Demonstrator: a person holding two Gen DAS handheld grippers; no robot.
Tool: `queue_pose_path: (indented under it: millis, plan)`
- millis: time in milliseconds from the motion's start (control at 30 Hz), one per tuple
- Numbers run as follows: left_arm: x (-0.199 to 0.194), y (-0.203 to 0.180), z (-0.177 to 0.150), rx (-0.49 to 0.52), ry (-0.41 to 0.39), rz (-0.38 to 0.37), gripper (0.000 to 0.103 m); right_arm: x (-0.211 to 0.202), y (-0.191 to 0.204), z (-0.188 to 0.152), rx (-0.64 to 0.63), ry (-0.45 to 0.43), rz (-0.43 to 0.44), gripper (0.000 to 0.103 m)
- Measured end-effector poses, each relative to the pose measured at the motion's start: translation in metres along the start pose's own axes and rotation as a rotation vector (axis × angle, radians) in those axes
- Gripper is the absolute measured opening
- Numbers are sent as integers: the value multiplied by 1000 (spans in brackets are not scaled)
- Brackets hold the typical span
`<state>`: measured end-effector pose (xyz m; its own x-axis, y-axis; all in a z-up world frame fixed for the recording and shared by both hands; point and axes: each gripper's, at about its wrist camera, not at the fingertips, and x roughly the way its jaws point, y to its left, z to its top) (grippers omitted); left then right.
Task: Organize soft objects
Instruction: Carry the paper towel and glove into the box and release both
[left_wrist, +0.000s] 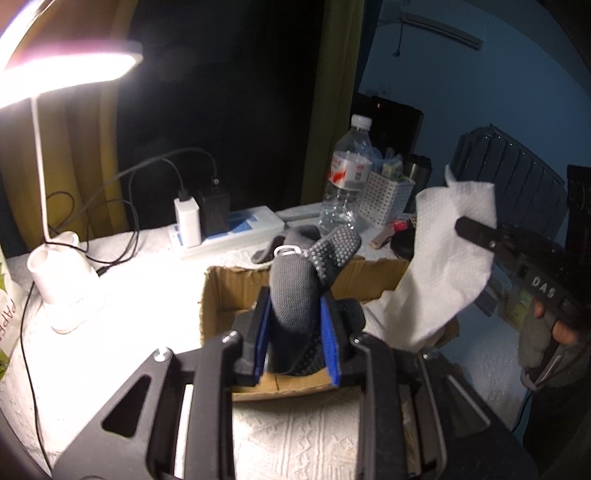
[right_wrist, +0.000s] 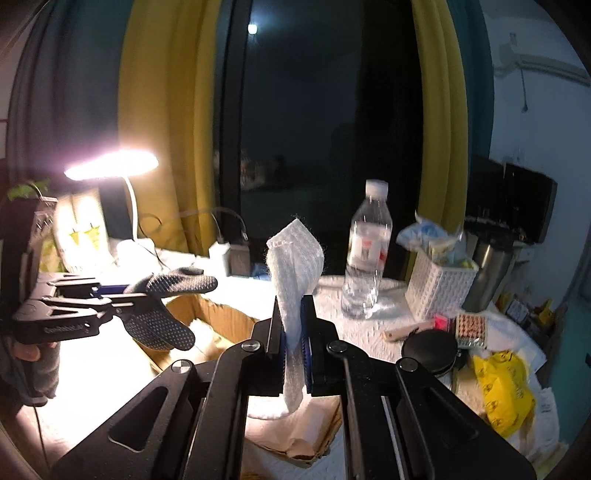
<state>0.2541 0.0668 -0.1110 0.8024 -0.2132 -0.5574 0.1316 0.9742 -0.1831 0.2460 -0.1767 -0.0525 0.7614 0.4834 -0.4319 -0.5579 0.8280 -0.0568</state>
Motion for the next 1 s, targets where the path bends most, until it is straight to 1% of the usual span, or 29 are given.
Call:
queue_pose_path:
  millis: [200,367,400,433,467,500,533,567,600,667,733,933,1000]
  plan:
    - [24,-11,-2,18,40,-25,26,31,0,-22,33,104,29,8]
    - [43,-21,-5,33,93,-35,28,48,7,-39,8,192,43,9]
    - [45,-23,-5,35,102,-36,30,50,7,-40,2,204,44,11]
    - [47,-24,-5,38,108,-35,32,51,8,-42,-4,221,49,18]
    - [47,-26,-5,43,111,-29,33,51,8,-43,-4,227,47,31]
    - [47,-28,-5,47,109,-22,37,50,8,-43,-1,229,44,37]
    - [46,-28,-5,50,108,-18,51,48,7,-43,7,226,41,46]
    - [45,-29,-4,49,105,-20,60,46,5,-42,14,219,38,51]
    - [42,-29,-4,41,97,-26,70,43,4,-41,20,212,34,52]
    - [34,-29,-3,30,83,-39,71,38,1,-39,29,204,27,52]
    - [30,-31,-3,36,77,-30,71,31,0,-37,29,195,23,52]
    - [10,-33,-7,30,66,-30,71,14,12,-38,14,195,40,52]
    - [1,-33,-9,28,60,-32,71,11,15,-39,21,196,57,52]
